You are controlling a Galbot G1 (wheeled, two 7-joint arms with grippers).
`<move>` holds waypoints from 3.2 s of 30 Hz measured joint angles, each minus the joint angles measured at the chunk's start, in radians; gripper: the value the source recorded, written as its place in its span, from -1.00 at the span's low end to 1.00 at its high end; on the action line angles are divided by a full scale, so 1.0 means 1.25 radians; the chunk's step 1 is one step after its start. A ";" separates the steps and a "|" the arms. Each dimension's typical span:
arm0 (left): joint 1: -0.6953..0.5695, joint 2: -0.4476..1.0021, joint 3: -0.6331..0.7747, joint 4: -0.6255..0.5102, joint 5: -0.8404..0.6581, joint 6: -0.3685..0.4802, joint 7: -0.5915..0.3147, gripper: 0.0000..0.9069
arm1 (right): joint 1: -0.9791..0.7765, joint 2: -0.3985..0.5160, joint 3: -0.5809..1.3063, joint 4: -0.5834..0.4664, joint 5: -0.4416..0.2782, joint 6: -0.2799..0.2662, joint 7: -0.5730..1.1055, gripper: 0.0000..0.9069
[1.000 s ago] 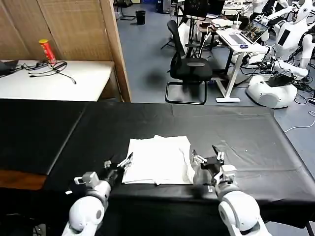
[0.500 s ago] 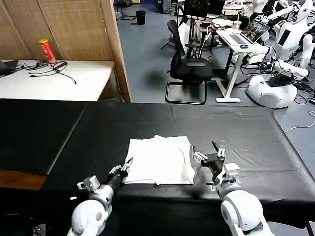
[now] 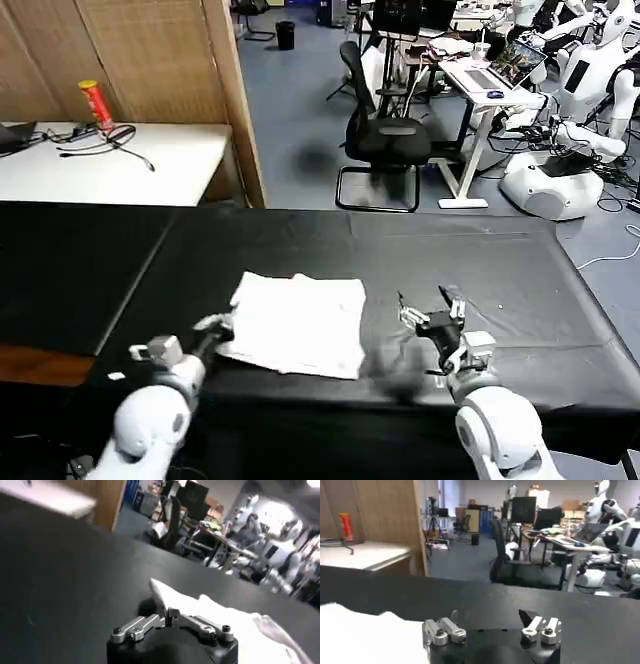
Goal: Fold and organize the clothes.
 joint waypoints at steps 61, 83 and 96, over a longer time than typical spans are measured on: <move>0.055 0.091 0.124 -0.169 0.127 -0.058 0.037 0.94 | 0.161 0.096 -0.290 -0.211 0.325 -0.106 0.014 -0.83; 0.100 0.090 0.064 -0.161 0.125 -0.079 0.031 0.94 | 0.146 -0.003 -0.184 -0.156 0.347 -0.137 -0.002 -0.96; 0.128 0.089 0.028 -0.153 0.102 -0.097 -0.021 0.94 | 0.102 -0.134 -0.099 -0.091 0.222 -0.182 -0.039 0.94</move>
